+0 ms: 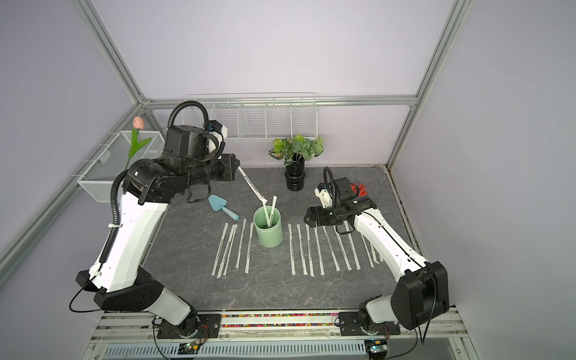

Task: Take the straws out of the storage container
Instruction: Place the straw at the center of the board.

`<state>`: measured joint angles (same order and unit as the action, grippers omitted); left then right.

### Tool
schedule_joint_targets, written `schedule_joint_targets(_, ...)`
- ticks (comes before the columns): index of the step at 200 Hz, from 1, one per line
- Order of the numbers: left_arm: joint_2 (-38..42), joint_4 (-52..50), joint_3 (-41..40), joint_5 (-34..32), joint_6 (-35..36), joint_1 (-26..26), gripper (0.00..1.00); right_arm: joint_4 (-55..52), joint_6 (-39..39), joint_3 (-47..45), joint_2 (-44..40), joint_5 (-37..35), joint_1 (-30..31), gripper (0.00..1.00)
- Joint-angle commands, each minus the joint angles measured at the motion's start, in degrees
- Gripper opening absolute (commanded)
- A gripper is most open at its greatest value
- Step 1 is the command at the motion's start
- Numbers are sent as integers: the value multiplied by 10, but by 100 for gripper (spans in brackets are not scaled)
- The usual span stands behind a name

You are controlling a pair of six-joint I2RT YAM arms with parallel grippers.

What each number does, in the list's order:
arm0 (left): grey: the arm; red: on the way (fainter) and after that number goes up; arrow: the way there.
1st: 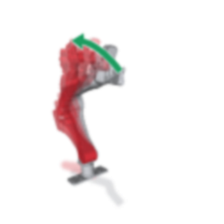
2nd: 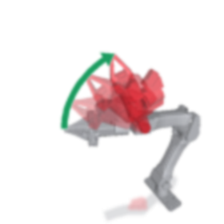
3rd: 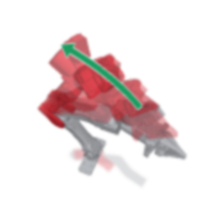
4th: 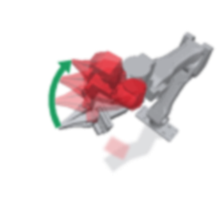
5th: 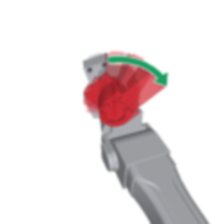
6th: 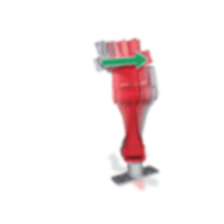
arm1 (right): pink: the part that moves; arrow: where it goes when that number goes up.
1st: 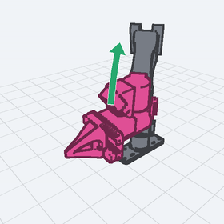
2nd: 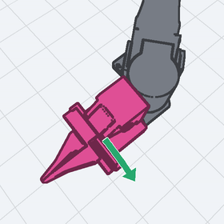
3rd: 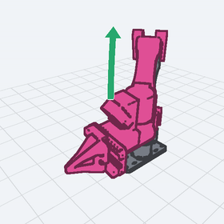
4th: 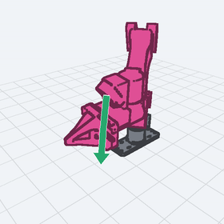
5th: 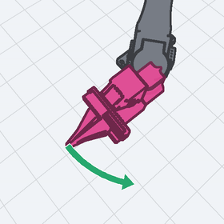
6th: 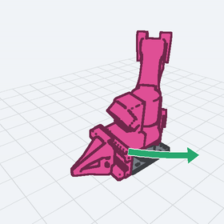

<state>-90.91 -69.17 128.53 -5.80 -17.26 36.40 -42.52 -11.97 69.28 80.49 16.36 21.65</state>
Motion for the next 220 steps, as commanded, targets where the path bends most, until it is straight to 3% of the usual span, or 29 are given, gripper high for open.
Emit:
schedule_joint_targets(1,15,-24,16,-36,12,-1,5,-9,8,11,-6,7,4,89)
schedule_joint_targets(27,14,-75,35,-61,15,-15,5,-19,12,25,2,10,3,89)
schedule_joint_targets(61,-22,-177,42,-61,-13,-70,4,-41,20,52,17,13,3,89)
schedule_joint_targets(129,-144,-319,40,-185,-23,-99,4,-88,23,77,35,-4,3,89)
schedule_joint_targets(220,-251,-321,-74,-189,-12,-168,6,-100,27,48,68,-27,4,89)
